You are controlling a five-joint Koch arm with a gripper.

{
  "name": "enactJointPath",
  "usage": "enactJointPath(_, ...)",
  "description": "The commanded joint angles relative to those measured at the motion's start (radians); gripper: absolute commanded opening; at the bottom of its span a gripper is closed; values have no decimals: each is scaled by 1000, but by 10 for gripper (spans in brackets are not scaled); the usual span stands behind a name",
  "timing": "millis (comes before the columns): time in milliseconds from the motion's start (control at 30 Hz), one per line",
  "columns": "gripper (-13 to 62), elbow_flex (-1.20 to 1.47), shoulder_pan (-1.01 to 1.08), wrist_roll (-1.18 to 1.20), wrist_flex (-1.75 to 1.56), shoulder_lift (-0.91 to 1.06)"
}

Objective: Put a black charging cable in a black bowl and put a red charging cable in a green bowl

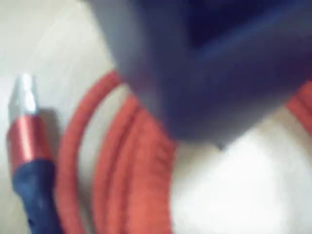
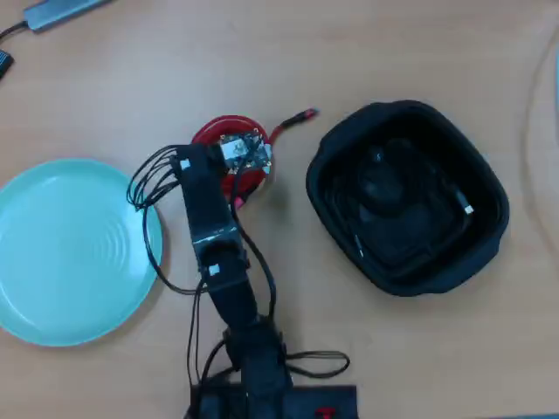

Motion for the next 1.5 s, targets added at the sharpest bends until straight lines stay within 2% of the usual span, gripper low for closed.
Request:
enactJointPath(0,23,-81,-9,18,23,15)
enactJointPath(133,-79,-81,-6,17,31,17)
enactJointPath(500,-74,-94,3,2,31,48)
enactJointPath(633,-75,-83,3,-12,32,229)
enactJointPath(767,-75,-72,3,-46,31,324)
enactJointPath(1467,-75,-12,-52,-284,-31,647)
